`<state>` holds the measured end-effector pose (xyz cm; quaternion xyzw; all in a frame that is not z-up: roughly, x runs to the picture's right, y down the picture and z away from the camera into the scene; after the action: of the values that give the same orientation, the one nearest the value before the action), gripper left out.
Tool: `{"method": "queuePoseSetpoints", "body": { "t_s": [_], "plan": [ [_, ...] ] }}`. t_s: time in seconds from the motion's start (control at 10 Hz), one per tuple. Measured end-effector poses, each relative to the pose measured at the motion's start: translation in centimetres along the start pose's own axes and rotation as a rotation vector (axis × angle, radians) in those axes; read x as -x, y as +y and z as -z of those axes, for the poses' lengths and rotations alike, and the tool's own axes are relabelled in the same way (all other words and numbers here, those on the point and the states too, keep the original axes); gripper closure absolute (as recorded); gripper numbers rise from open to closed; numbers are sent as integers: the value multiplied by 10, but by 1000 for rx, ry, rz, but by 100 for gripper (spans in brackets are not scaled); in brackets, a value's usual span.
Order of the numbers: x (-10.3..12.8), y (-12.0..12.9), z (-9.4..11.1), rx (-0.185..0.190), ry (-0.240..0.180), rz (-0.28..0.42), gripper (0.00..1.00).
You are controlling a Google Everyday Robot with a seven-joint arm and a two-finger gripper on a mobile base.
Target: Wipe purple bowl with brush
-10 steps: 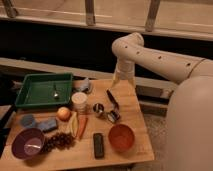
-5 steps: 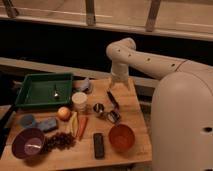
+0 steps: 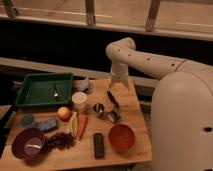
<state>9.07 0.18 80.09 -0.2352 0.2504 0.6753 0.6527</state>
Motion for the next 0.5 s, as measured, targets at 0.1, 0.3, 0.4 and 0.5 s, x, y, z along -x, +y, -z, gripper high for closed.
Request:
{"method": "queuePoseSetpoints", "body": {
  "t_s": [0.1, 0.3, 0.4, 0.5],
  "plan": [
    [-3, -1, -10, -3, 23, -4, 28],
    [-10, -4, -38, -15, 72, -7, 28],
    [-13, -7, -50, -21, 94, -9, 28],
    [-15, -11, -62, -30, 118, -13, 28]
  ]
}}
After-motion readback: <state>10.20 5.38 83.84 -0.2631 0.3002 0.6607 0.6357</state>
